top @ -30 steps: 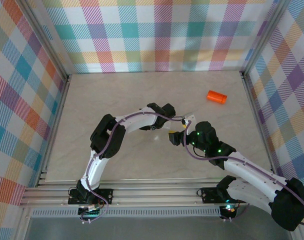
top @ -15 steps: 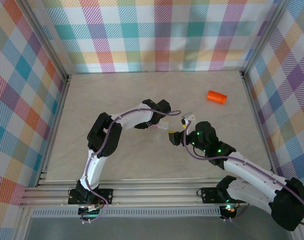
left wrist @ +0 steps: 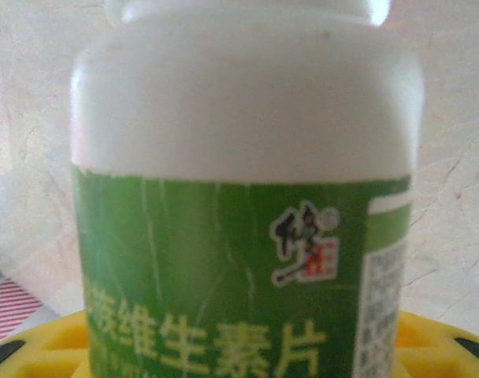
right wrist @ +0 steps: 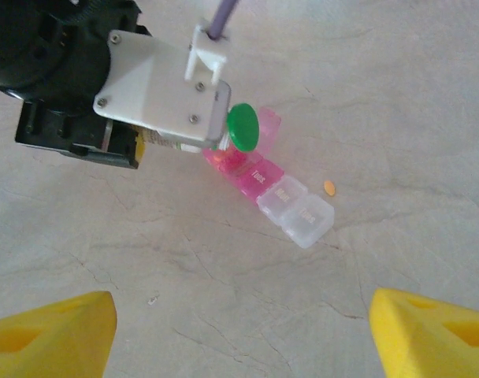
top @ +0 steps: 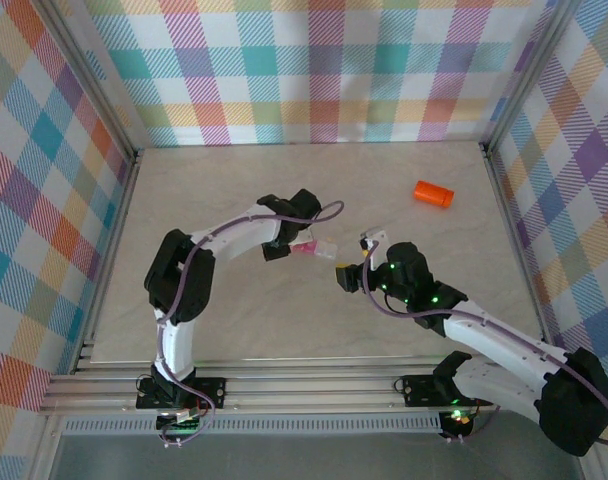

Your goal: Sort the pills into containers

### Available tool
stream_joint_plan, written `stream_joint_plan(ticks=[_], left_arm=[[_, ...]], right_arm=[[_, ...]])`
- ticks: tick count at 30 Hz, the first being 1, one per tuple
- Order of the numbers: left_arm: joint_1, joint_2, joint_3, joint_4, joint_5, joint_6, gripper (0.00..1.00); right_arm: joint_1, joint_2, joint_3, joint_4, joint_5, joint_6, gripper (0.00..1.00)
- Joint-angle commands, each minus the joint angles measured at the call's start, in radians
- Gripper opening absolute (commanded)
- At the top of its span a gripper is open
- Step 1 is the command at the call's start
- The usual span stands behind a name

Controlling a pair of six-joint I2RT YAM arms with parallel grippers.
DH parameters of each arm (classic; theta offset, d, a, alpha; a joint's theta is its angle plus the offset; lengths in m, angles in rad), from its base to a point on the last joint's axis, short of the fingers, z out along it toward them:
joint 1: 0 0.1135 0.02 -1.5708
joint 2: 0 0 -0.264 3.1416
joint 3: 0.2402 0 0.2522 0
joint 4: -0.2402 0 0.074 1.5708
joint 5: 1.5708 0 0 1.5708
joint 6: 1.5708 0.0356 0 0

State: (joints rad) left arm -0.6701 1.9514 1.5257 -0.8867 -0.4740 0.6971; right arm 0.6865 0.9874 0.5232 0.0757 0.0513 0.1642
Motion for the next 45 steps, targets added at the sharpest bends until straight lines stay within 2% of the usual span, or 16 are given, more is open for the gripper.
stream_joint_plan(ticks=[1, 3, 6, 10, 12, 14, 16, 20, 27, 34, 37, 45], left_arm=[[0.015, -0.134, -0.061, 0.134, 0.133, -0.104, 0.00], [0.040, -0.261, -0.154, 0.266, 0.257, -0.178, 0.00], [0.078, -0.526, -0.383, 0.578, 0.412, -0.299, 0.00], [0.086, -0.881, -0.679, 0.968, 0.405, -0.420, 0.00], [0.087, -1.051, -0.795, 1.115, 0.370, -0.462, 0.00], [0.104, -1.148, -0.841, 1.175, 0.315, -0.472, 0.00], [0.143, -1.163, -0.813, 1.148, 0.263, -0.471, 0.00], [0.162, -1.122, -0.773, 1.116, 0.362, -0.459, 0.00], [0.162, -1.134, -0.798, 1.139, 0.338, -0.478, 0.00], [0.162, -1.128, -0.771, 1.048, 0.405, -0.423, 0.00], [0.162, -1.149, -0.778, 1.065, 0.423, -0.435, 0.00], [0.162, -1.201, -0.799, 1.138, 0.379, -0.499, 0.00]], right_arm=[[-0.004, 0.016, 0.026, 0.029, 0.001, -0.002, 0.83], [-0.004, 0.016, 0.021, 0.035, 0.008, -0.002, 0.83], [-0.004, 0.008, 0.014, 0.041, 0.020, -0.003, 0.83], [-0.004, 0.007, -0.003, 0.066, 0.037, -0.009, 0.83], [-0.004, 0.022, -0.002, 0.073, 0.044, -0.013, 0.83], [-0.004, 0.042, 0.001, 0.074, 0.050, -0.017, 0.83], [-0.004, 0.060, 0.005, 0.074, 0.052, -0.018, 0.83], [-0.004, 0.073, 0.006, 0.080, 0.052, -0.022, 0.83], [-0.004, 0.083, 0.003, 0.081, 0.082, -0.033, 0.83], [-0.004, 0.090, 0.003, 0.087, 0.094, -0.035, 0.83], [-0.004, 0.083, 0.000, 0.088, 0.100, -0.036, 0.83], [-0.004, 0.103, 0.008, 0.084, 0.101, -0.034, 0.83]])
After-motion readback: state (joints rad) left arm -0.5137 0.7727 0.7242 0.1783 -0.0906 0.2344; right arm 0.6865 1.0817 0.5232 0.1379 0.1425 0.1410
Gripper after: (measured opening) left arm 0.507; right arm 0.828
